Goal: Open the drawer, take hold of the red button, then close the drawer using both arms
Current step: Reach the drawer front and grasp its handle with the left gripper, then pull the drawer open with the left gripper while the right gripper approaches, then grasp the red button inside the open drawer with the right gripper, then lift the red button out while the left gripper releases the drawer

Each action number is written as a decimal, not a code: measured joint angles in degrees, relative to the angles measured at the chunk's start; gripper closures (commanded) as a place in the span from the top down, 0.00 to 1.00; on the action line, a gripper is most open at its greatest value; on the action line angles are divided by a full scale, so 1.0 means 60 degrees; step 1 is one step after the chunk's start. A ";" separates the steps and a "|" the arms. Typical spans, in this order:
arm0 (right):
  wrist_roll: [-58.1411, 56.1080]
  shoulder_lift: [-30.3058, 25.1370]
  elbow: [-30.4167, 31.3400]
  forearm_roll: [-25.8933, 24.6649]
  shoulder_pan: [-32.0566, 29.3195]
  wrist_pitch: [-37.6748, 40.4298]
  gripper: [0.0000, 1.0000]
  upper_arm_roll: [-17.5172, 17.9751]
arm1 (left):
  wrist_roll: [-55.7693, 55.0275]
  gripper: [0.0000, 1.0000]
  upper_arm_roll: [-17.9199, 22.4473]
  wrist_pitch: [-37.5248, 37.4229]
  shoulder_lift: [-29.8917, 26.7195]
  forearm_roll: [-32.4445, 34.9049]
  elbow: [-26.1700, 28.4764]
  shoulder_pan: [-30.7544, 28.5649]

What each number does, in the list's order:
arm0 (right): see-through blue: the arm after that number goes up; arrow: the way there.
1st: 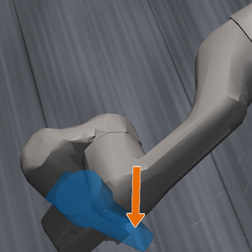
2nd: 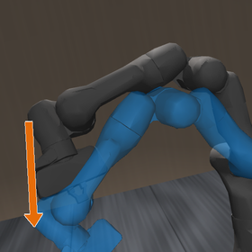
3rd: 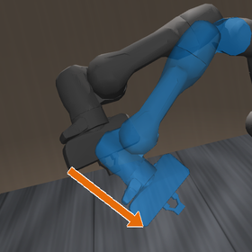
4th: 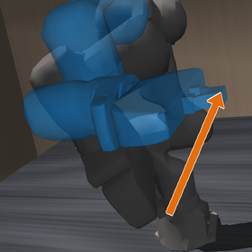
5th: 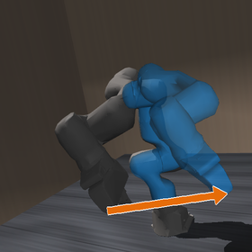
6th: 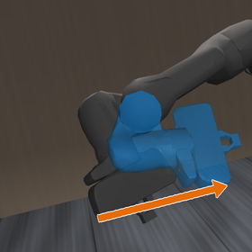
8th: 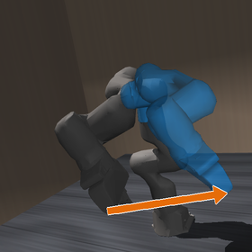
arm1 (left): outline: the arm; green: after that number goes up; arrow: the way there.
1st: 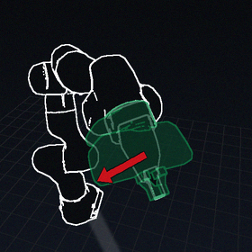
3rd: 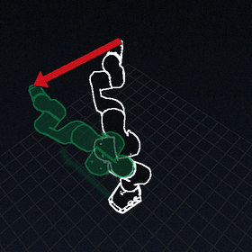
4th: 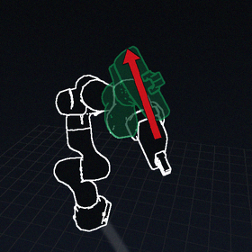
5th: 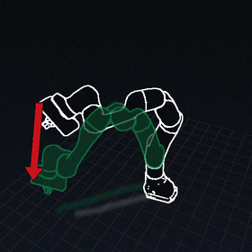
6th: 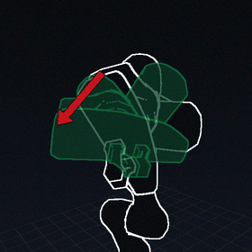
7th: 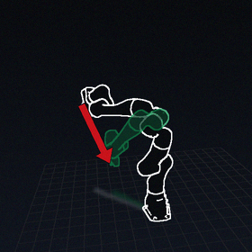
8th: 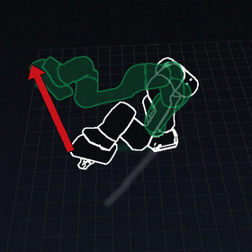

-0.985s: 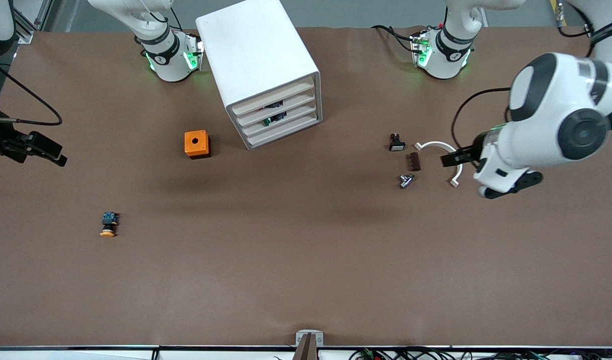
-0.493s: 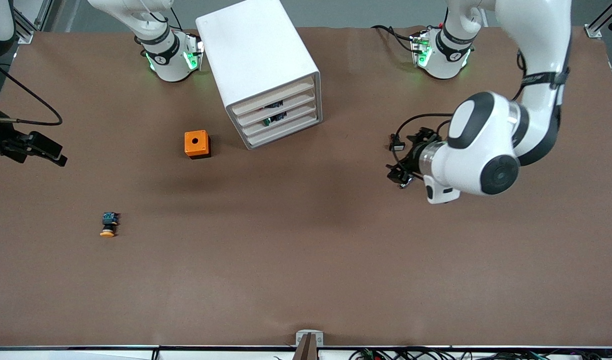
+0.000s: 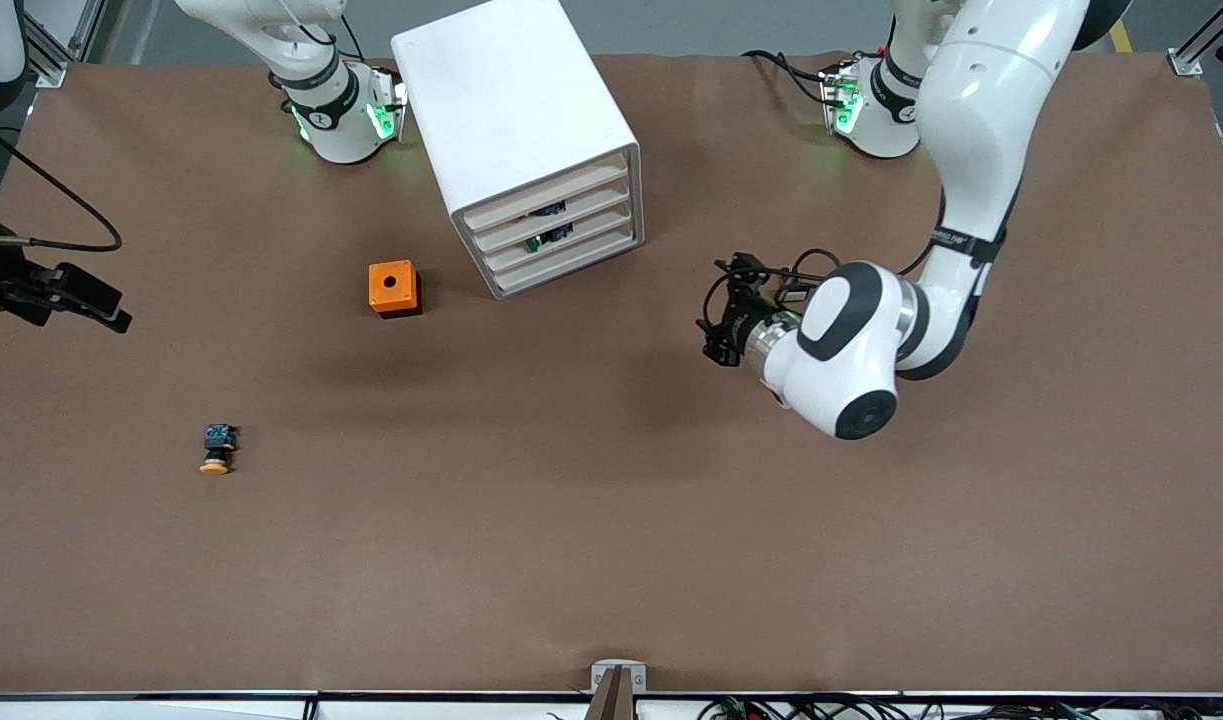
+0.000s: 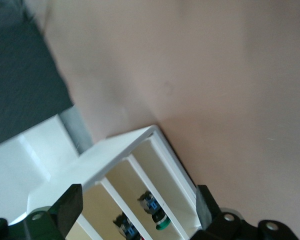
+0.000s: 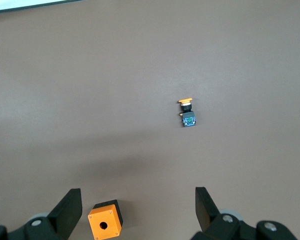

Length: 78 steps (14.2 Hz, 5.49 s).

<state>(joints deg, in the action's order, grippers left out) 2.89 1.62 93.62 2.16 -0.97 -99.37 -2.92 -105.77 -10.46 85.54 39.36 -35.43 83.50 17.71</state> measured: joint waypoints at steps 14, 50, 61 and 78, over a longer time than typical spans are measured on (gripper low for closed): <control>0.1461 0.0047 0.0015 0.0003 0.0340 0.0244 1.00 0.0099 | -0.3301 0.57 -0.1222 -0.0284 0.2008 -0.2360 -0.0220 0.0307; 1.3465 0.0446 0.0068 0.1410 0.4630 -0.0200 1.00 0.0189 | -0.4187 0.10 -0.1202 -0.0505 0.2475 -0.3021 -0.0190 0.0682; 1.6240 0.1816 0.0371 -0.0079 0.7168 -0.1622 1.00 0.0197 | -0.4126 0.16 -0.1184 -0.0220 0.2475 -0.3064 -0.0418 -0.0566; 1.7239 0.3389 0.1121 -0.0368 0.8499 -0.3716 1.00 0.0185 | 0.0523 1.00 -0.1169 -0.0244 0.2462 -0.2942 -0.0986 -0.1438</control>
<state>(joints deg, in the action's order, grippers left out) 106.33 21.96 100.35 -0.05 50.03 -121.67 -1.81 -102.63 -17.48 84.07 54.14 -53.08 77.58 9.08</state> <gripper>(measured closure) 0.000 0.000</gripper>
